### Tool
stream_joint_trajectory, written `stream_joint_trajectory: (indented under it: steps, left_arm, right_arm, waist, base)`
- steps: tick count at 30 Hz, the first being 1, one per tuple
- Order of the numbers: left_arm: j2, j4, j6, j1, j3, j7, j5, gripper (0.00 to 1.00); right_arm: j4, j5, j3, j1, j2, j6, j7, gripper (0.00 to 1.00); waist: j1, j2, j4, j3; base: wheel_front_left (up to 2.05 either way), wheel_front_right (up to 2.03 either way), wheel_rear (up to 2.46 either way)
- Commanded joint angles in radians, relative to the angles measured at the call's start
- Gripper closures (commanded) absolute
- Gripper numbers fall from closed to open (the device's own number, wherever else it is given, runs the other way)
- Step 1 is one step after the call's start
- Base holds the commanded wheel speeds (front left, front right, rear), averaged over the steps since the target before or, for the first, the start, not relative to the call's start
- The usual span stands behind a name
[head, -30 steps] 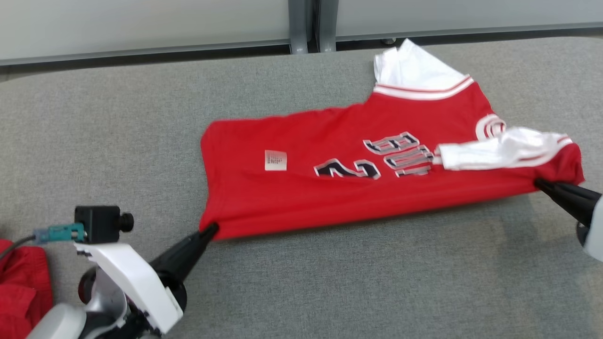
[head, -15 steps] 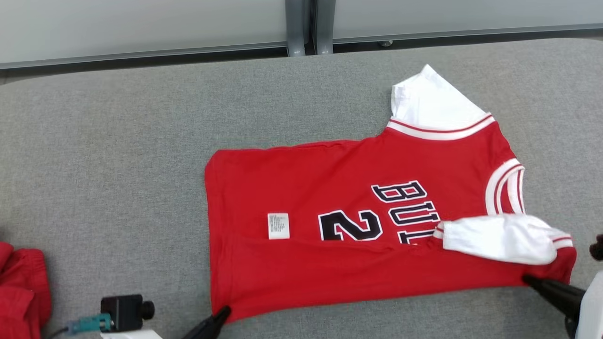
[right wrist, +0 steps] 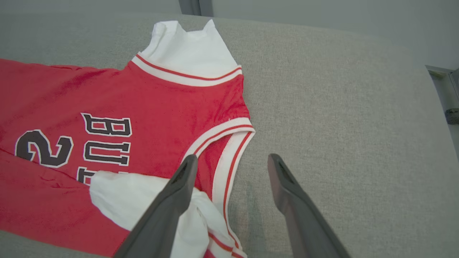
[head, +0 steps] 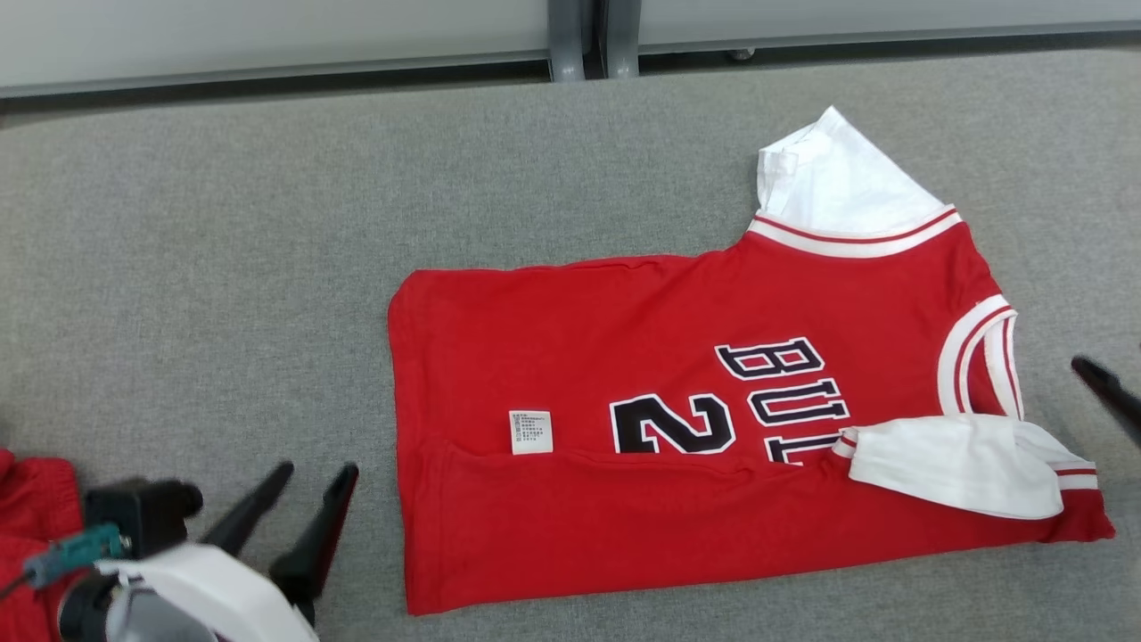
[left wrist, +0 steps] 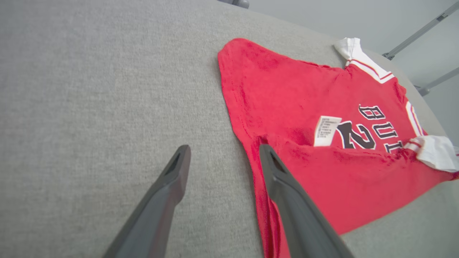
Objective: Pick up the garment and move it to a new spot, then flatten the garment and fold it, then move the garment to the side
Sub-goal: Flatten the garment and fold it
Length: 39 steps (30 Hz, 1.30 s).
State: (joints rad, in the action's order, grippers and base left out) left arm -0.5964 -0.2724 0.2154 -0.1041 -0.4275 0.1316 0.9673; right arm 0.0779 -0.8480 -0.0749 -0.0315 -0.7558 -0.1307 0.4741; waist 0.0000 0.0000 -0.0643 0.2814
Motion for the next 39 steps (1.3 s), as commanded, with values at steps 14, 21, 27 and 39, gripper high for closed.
stream_joint_trajectory:
  steps: [14, 21, 27, 39]
  left_arm:
    - [0.154, 0.282, -0.068, 0.699, -0.135, 0.139, -0.189, 0.00]
    - [0.199, 0.342, -0.130, 0.766, -0.193, 0.164, -0.189, 0.00]
    - [0.231, 0.335, -0.167, 0.764, -0.216, 0.177, -0.154, 0.00]
    - [0.237, 0.331, -0.194, 0.781, -0.231, 0.197, -0.130, 1.00]
  right_arm:
    - [-0.304, 0.297, -0.134, -0.719, 0.159, 0.000, 0.047, 0.00]
    - [-0.470, 0.341, -0.166, -0.862, 0.181, 0.000, -0.008, 0.00]
    - [-0.549, 0.342, -0.202, -0.896, 0.195, 0.000, -0.040, 0.00]
    - [-0.622, 0.297, -0.324, -0.954, 0.223, 0.000, -0.137, 1.00]
  waist:
    - [0.0000, 0.0000, 0.128, 0.311]
    - [0.0000, 0.0000, 0.161, 0.362]
    - [0.0000, 0.0000, 0.167, 0.365]
    - [0.0000, 0.0000, 0.151, 0.360]
  base:
    - [0.00, 0.00, 0.00]
    - [0.00, 0.00, 0.00]
    - [0.00, 0.00, 0.00]
    - [0.00, 0.00, 0.00]
